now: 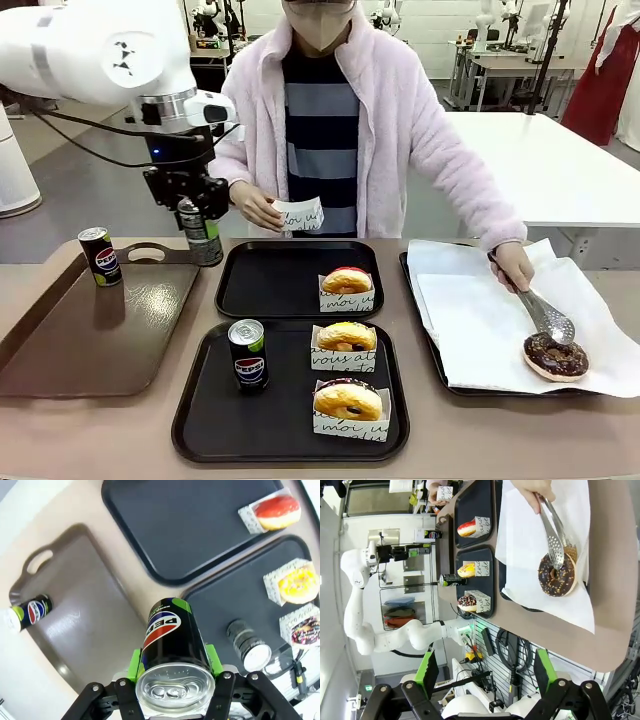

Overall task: Set up donuts and drinks on trays.
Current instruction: Pick up one Pepsi coke from the Handle tray and place it on the Flat Tray without a Pepsi coke.

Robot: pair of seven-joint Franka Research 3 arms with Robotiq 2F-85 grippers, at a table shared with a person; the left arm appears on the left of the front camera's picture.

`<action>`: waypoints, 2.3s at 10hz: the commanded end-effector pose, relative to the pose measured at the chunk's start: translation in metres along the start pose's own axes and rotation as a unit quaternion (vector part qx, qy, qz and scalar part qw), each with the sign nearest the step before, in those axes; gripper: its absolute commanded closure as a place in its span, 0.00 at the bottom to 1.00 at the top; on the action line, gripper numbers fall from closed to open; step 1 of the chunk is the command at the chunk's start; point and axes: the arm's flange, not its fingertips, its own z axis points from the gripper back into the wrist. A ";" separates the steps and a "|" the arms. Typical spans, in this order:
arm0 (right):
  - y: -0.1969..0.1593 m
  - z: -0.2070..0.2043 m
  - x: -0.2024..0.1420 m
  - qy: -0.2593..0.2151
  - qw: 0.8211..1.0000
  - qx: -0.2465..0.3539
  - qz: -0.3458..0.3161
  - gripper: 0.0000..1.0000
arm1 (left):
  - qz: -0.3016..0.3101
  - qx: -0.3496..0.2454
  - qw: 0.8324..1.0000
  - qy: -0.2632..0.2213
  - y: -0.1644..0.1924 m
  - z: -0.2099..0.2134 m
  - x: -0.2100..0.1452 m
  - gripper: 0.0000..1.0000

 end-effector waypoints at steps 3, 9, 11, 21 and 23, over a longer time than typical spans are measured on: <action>0.000 0.000 0.001 -0.004 1.000 0.008 0.007 0.00 | 0.024 0.012 0.999 -0.034 -0.019 -0.017 0.044 0.42; 0.000 0.000 0.001 -0.004 1.000 0.008 0.007 0.00 | 0.028 -0.007 0.999 -0.032 -0.027 -0.055 0.069 0.42; 0.000 0.000 0.001 -0.004 1.000 0.008 0.007 0.00 | 0.025 -0.008 0.999 -0.018 -0.023 -0.063 0.064 0.42; 0.000 0.000 0.001 -0.004 1.000 0.008 0.007 0.00 | -0.042 -0.016 0.999 -0.015 0.028 -0.022 -0.075 0.42; 0.000 0.000 0.001 -0.004 1.000 0.008 0.007 0.00 | -0.035 -0.015 0.999 -0.017 0.026 -0.023 -0.078 0.42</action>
